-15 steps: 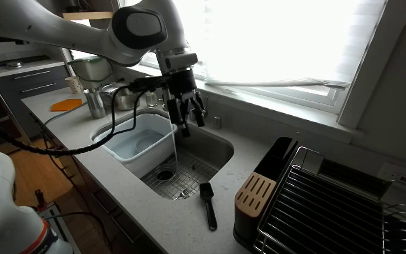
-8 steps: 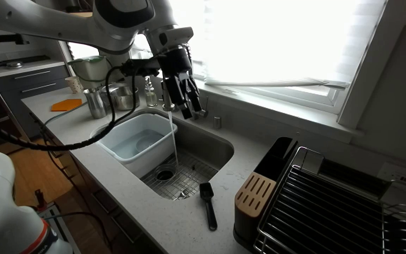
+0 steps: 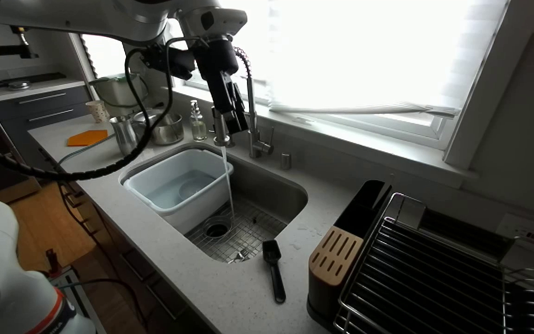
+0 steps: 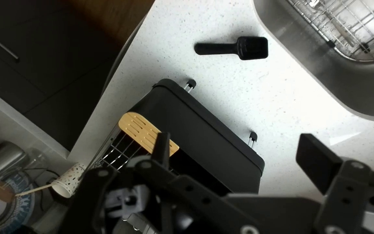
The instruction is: Pour the contents of the black spoon into the sink
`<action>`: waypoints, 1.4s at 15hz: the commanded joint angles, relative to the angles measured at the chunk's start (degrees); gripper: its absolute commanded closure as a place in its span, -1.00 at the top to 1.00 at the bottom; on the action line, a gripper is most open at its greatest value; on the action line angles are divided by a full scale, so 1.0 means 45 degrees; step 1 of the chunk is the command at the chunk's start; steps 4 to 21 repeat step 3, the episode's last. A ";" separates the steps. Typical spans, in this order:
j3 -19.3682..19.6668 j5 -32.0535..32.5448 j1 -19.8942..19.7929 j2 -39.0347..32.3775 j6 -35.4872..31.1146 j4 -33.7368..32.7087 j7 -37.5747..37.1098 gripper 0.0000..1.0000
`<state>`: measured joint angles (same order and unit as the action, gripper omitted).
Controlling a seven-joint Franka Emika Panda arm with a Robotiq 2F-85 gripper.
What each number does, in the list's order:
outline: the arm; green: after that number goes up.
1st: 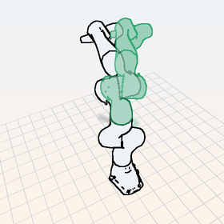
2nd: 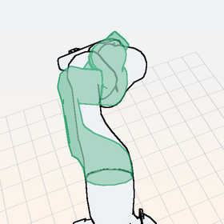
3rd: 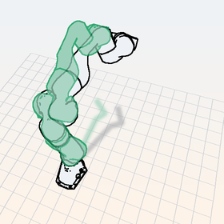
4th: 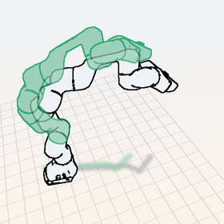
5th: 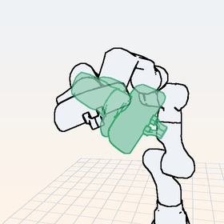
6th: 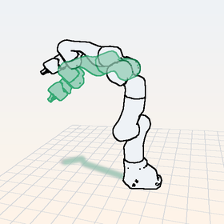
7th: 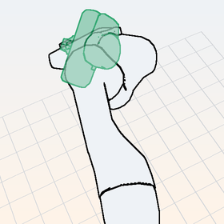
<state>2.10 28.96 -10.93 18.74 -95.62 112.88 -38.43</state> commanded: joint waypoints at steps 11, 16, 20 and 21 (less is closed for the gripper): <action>0.0003 -0.0013 0.0016 -0.0024 0.0083 -0.0085 0.0126 1.00; 0.0003 -0.0013 0.0016 -0.0024 0.0083 -0.0085 0.0126 1.00; 0.0003 -0.0013 0.0016 -0.0024 0.0083 -0.0085 0.0126 1.00; 0.0003 -0.0013 0.0016 -0.0024 0.0083 -0.0085 0.0126 1.00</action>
